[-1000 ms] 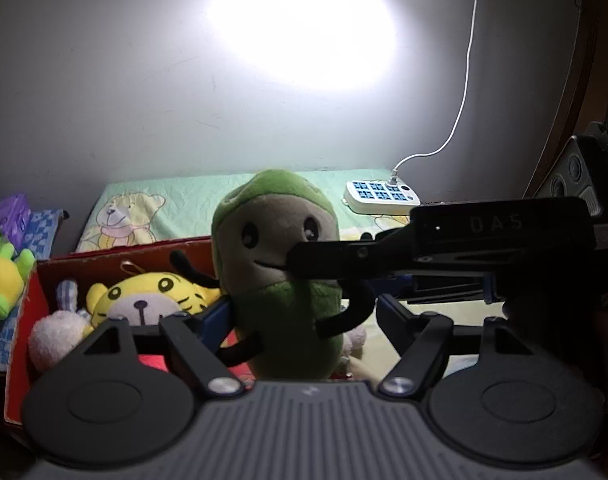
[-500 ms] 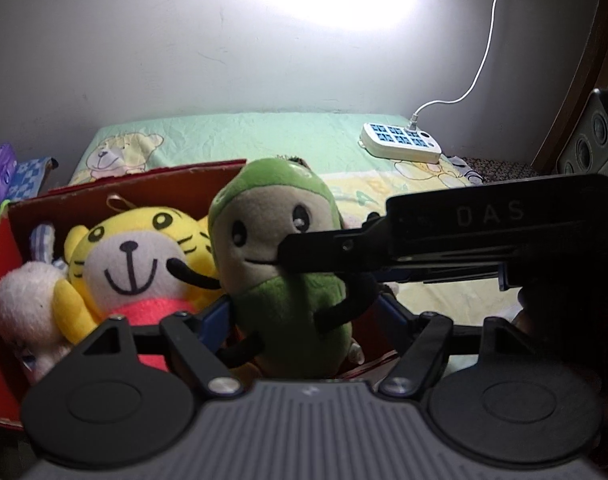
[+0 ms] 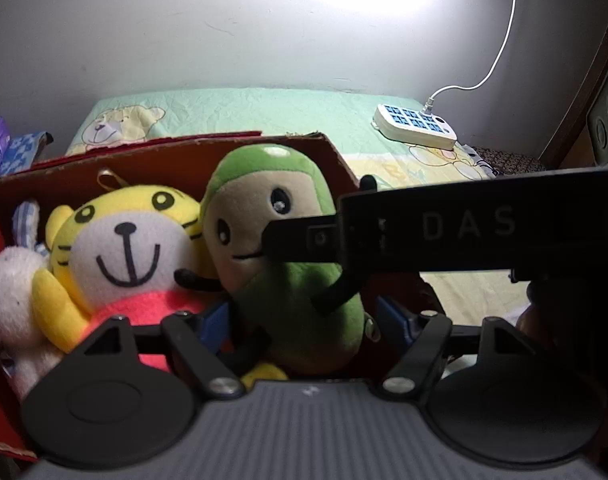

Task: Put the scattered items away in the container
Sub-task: 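Lower the green doll into the red box and open the right gripper, then move the right gripper to the white bear with blue bow and grasp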

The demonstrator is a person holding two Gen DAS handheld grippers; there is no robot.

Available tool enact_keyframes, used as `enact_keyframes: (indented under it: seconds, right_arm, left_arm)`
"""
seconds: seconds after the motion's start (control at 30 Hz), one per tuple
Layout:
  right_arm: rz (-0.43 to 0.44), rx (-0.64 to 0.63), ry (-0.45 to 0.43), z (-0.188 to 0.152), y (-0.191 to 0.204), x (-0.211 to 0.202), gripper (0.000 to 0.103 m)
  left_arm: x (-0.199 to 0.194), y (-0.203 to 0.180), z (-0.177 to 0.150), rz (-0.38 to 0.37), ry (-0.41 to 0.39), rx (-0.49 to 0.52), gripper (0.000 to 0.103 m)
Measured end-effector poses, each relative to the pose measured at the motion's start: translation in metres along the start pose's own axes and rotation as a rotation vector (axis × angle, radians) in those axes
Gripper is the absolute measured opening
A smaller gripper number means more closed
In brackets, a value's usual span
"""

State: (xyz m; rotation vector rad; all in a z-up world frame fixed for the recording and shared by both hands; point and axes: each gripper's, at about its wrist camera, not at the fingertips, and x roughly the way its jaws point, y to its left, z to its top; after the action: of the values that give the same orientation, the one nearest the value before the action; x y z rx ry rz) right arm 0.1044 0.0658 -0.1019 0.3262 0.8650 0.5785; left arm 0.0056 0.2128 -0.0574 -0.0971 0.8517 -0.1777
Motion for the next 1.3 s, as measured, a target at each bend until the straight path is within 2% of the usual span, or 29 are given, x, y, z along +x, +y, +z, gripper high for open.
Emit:
enact_keyframes:
  seconds: [0.3,0.53,0.7,0.83,0.93,1.1,1.3]
  right_arm:
    - [-0.031,-0.027,-0.031,0.002,-0.004,-0.015,0.052]
    - [0.005,0.02,-0.031,0.002,-0.012,-0.017,0.046]
    - [0.029,0.06,-0.096,0.0,-0.026,-0.039,0.044]
    - [-0.016,0.121,-0.144,-0.004,-0.051,-0.057,0.044]
    - [-0.047,0.2,-0.137,-0.008,-0.076,-0.061,0.045]
    - [-0.05,0.304,-0.101,-0.013,-0.112,-0.055,0.045]
    - [-0.028,0.343,-0.042,-0.009,-0.141,-0.048,0.045]
  left_arm:
    - [0.006,0.004,0.003,-0.017,0.01,-0.007,0.078]
    - [0.006,0.003,0.004,-0.025,0.012,0.0,0.078]
    - [-0.006,0.0,0.002,-0.045,-0.001,0.021,0.078]
    - [-0.019,-0.007,0.003,-0.044,-0.037,0.039,0.079]
    - [-0.026,-0.014,0.006,-0.054,-0.064,0.041,0.079]
    - [-0.029,-0.034,0.009,-0.076,-0.075,0.065,0.079]
    - [-0.027,-0.073,0.007,-0.126,-0.073,0.12,0.078]
